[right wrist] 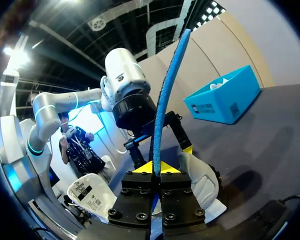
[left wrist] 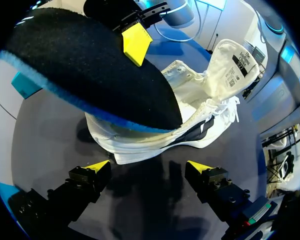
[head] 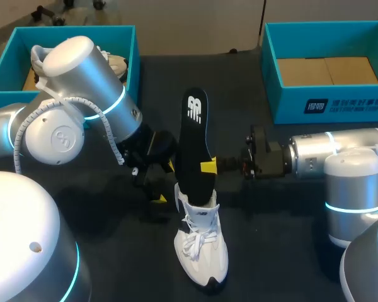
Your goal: Take the shoe out of the shoebox, open the shoe tongue, remove and reinsert the insole, then place the shoe into the shoebox
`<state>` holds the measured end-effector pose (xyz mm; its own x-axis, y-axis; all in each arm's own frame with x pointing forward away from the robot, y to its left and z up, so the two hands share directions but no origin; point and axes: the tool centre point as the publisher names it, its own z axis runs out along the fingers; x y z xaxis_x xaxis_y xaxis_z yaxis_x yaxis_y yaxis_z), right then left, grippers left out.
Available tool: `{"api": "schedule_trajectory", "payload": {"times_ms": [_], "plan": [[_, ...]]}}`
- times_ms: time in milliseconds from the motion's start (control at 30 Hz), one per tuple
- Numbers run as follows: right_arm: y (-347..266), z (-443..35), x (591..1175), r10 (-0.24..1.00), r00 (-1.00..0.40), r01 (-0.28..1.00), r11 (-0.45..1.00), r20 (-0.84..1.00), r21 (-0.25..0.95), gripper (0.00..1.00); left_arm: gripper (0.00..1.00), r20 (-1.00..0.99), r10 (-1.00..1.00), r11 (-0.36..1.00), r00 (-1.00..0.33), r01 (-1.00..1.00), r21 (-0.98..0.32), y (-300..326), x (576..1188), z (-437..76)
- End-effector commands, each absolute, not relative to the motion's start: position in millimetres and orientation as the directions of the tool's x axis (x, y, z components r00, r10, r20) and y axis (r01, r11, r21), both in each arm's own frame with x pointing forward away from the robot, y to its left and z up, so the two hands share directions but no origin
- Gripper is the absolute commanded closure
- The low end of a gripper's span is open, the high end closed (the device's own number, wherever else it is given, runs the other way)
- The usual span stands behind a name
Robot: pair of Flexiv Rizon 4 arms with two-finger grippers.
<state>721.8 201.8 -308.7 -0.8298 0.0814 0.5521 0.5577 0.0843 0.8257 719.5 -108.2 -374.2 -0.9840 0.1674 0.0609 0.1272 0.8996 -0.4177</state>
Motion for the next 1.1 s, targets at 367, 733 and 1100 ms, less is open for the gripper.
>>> {"api": "schedule_trajectory", "payload": {"times_ms": [367,733,1100], "plan": [[201,-317,715,0.077,-0.828,0.56,0.088,0.555,0.824,1.0,0.0,0.059,0.166,0.901,-0.984,0.127,-0.415,-108,719,-374],[202,-325,710,0.076,-0.83,0.558,0.08,0.553,0.826,1.0,0.0,0.059,0.166,0.901,-0.984,0.127,-0.415,-108,719,-374],[205,-333,702,0.06,-0.828,0.561,0.067,0.558,0.825,1.0,0.0,0.059,0.166,0.901,-0.984,0.127,-0.415,-108,719,-374]]}}
